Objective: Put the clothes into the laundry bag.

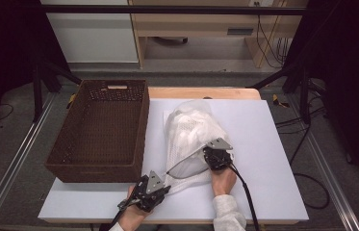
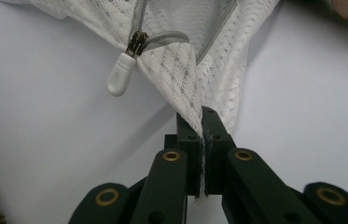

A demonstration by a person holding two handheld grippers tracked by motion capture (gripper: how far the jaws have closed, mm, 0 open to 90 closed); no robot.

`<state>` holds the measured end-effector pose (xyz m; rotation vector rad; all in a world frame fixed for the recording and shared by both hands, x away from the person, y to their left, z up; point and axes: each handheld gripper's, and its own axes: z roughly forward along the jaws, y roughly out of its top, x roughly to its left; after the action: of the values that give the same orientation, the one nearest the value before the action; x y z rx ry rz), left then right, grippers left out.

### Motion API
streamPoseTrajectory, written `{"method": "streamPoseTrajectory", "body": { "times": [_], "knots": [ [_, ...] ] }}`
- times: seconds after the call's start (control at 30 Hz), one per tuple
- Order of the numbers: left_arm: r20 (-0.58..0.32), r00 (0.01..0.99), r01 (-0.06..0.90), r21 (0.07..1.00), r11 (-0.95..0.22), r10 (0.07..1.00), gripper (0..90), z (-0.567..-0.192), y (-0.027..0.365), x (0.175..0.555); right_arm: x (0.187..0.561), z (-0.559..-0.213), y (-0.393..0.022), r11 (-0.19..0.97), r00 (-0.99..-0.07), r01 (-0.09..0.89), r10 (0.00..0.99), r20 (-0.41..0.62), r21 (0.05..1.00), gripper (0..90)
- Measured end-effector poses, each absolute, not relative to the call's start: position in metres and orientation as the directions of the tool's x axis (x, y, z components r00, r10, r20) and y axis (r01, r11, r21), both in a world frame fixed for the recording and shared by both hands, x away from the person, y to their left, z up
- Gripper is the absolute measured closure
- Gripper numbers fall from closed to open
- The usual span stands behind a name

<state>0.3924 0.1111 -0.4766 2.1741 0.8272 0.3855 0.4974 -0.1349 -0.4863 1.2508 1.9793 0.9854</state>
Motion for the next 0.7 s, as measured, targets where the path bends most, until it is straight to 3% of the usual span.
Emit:
{"method": "streamPoseTrajectory", "body": {
  "times": [0.13,0.27,0.43,0.53,0.6,0.7],
  "knots": [
    [0.003,0.738,0.441,0.754,-0.486,0.674,87.4,-0.477,0.112,0.394,0.484,-0.477,-0.142,0.293,-0.433,0.478,0.899,-0.069,0.828,77.7],
    [-0.005,0.731,0.449,0.756,-0.476,0.682,87.3,-0.478,0.113,0.396,0.445,-0.456,-0.164,0.296,-0.498,0.398,0.864,-0.067,0.868,69.0],
    [-0.001,0.730,0.448,0.755,-0.478,0.683,87.1,-0.480,0.113,0.397,0.426,-0.455,-0.206,0.298,-0.413,0.405,0.903,-0.117,0.864,60.3],
    [-0.005,0.728,0.453,0.755,-0.474,0.686,86.9,-0.481,0.113,0.398,0.439,-0.468,-0.224,0.238,-0.332,0.506,0.941,-0.068,0.829,49.4],
    [-0.010,0.725,0.458,0.753,-0.472,0.688,86.7,-0.482,0.114,0.399,0.446,-0.476,-0.227,0.234,-0.322,0.550,0.945,-0.055,0.802,50.4],
    [-0.016,0.724,0.466,0.749,-0.471,0.690,86.6,-0.483,0.114,0.400,0.451,-0.482,-0.226,0.236,-0.362,0.597,0.932,-0.004,0.767,69.3]
  ]
}}
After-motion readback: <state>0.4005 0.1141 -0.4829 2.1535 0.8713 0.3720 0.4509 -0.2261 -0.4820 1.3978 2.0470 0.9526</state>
